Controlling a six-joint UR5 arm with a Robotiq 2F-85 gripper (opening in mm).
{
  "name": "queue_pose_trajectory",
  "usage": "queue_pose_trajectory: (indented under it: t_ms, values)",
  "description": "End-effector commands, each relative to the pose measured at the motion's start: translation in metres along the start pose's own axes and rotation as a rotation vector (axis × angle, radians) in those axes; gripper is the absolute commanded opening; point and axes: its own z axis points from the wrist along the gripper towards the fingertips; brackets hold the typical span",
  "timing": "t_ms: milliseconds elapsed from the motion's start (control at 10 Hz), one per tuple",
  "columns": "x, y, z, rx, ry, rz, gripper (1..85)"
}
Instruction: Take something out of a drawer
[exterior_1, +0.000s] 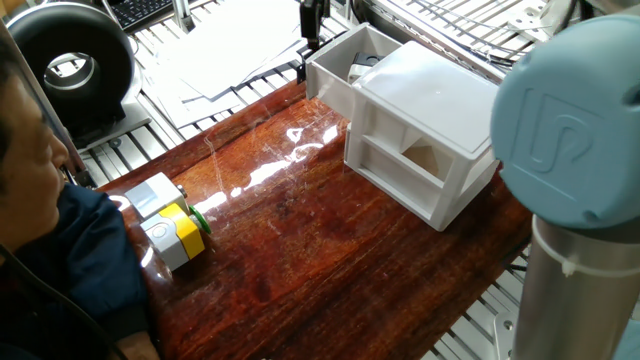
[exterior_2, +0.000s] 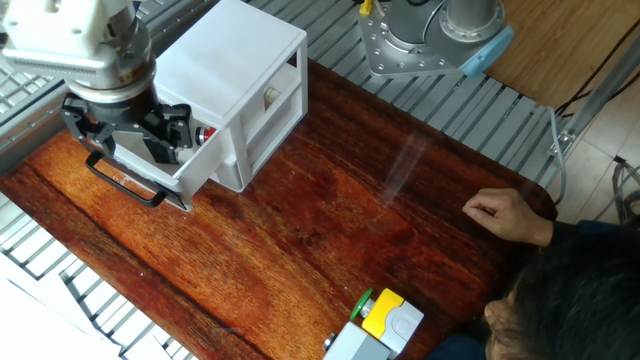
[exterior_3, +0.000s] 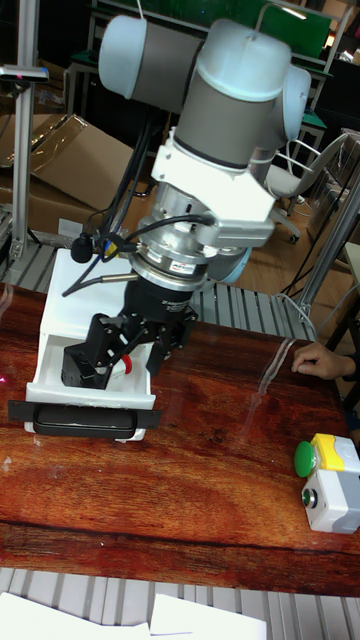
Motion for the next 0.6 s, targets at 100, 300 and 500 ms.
queue_pose_trajectory:
  t_ms: [100,300,500]
  values:
    - [0.006,0.002,0.005,-0.008,-0.003,-0.019,73.0]
    - [0.0,0.002,0.004,-0.008,-0.003,-0.017,73.7]
    - [-0.001,0.003,0.004,-0.014,-0.005,-0.016,74.7]
